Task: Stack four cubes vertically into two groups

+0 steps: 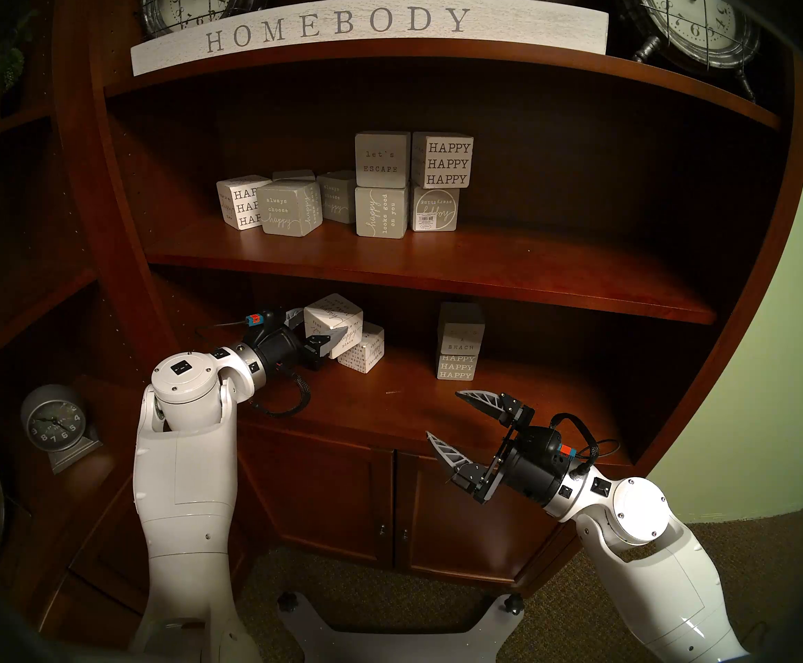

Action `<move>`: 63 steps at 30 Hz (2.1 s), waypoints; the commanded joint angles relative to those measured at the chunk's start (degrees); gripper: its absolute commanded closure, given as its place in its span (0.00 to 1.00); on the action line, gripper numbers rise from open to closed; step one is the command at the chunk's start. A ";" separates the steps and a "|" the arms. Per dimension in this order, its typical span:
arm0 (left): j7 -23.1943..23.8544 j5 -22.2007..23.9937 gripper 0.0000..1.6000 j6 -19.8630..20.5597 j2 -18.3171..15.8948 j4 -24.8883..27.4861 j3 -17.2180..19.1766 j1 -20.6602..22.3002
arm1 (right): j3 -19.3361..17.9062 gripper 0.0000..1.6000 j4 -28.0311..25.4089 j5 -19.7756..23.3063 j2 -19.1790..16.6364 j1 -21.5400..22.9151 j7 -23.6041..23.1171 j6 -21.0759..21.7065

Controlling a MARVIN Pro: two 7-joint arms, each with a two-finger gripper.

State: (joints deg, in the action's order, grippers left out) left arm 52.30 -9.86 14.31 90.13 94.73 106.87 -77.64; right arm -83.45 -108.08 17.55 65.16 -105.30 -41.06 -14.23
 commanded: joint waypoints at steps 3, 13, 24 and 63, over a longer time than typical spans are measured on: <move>-1.52 0.58 1.00 -2.29 0.81 -1.21 -0.09 3.19 | 0.12 0.00 -1.17 0.15 0.14 0.16 -0.08 -0.04; -2.18 0.20 1.00 -3.33 0.96 -3.59 -1.29 4.58 | 0.10 0.00 -1.15 0.14 0.17 0.16 -0.11 -0.05; -4.10 -0.41 1.00 -4.52 1.82 -4.96 -2.71 5.08 | 0.08 0.00 -1.18 0.12 0.20 0.15 -0.13 -0.02; -9.07 -2.03 1.00 -6.37 2.75 -11.35 -5.17 8.99 | 0.01 0.00 -1.16 0.07 0.30 0.14 -0.22 -0.01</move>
State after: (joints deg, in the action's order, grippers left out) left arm 42.39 -13.13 8.01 92.45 81.98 101.69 -70.51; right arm -83.56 -108.09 17.48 65.32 -105.31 -41.22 -14.22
